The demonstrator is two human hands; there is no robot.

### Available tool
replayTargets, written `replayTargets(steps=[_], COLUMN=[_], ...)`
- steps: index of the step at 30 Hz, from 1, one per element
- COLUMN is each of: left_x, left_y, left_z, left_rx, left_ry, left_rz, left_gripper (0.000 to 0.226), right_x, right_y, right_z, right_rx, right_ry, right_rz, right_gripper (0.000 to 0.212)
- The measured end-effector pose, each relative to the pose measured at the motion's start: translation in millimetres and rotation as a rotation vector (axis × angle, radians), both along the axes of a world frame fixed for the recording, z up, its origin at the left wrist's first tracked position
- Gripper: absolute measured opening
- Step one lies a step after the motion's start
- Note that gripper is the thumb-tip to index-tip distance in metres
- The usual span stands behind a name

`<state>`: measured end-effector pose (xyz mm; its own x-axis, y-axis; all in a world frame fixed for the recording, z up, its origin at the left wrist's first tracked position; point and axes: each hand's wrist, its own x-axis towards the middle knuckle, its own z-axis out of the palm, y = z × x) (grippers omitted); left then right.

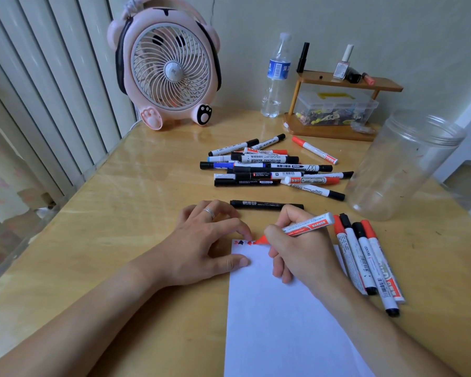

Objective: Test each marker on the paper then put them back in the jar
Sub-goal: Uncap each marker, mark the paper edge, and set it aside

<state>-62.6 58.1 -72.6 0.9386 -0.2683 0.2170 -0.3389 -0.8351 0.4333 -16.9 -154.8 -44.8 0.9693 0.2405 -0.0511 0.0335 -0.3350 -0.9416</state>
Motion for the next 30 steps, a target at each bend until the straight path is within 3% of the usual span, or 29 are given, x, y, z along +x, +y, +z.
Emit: replayTargets(steps=[12,16,21,25,30], left_x=[-2.4,-2.5,-4.9,-6.6,-6.1], left_y=[-1.5,0.8,11.1,9.8,2.6], left_z=[6.4,15.2,14.7,12.8,10.0], left_rx=[-0.023,-0.126,-0.006,0.02,-0.038], left_ry=[0.055,0.108,0.142,0.121,0.036], left_rz=[0.01,0.139,0.331,0.322,0.278], left_gripper=[0.037,0.046,0.041,0.045,0.011], right_x=[1.6,3.6,5.8,5.6,2.6], right_y=[-1.3,-3.9,-6.2,-7.3,-9.9], right_z=[-0.8,-1.5,-2.8,-2.1,2.0], right_rx=[-0.004,0.052,0.132,0.195,0.242], right_ry=[0.012,0.046,0.056,0.041,0.003], right_rz=[0.007,-0.008,0.016,0.084,0.181], right_gripper=[0.022,0.02,0.02,0.016,0.012])
